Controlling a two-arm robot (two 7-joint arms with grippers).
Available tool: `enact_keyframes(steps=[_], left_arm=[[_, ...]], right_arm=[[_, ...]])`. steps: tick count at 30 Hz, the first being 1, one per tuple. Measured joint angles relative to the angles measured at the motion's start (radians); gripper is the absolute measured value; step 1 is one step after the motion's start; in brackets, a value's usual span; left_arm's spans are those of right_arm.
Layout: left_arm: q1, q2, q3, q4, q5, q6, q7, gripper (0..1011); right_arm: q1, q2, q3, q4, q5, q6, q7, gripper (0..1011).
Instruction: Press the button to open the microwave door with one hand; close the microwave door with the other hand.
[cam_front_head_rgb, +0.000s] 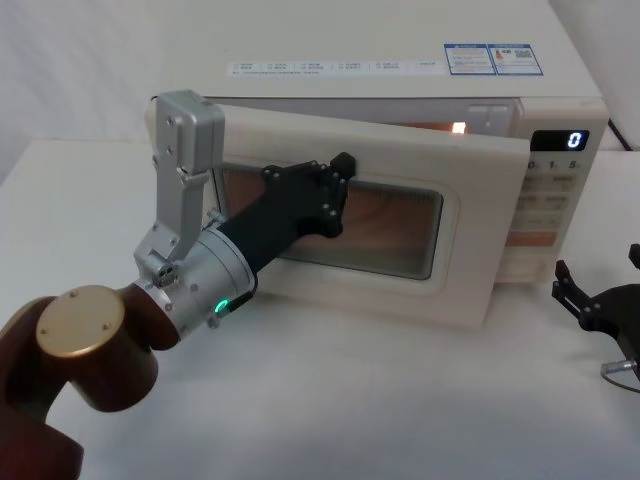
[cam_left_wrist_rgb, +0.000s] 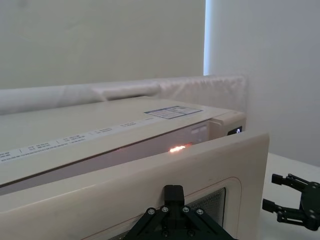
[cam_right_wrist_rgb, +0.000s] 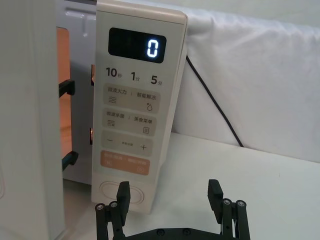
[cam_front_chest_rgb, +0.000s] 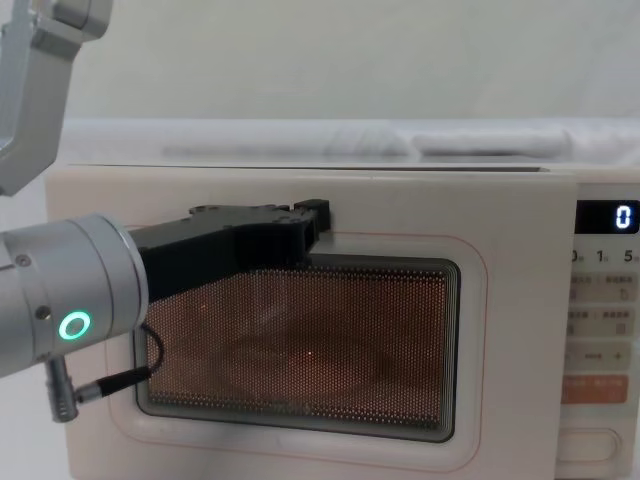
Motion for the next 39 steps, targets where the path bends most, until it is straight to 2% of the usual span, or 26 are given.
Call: enact_keyframes(steps=[39], left_arm=[[-0.076, -0.064, 0.021, 0.066, 0.068, 0.019, 0.019, 0]], right_arm=[[0.0, 0.0, 0.0, 0.0, 0.0, 0.0, 0.0, 1002]])
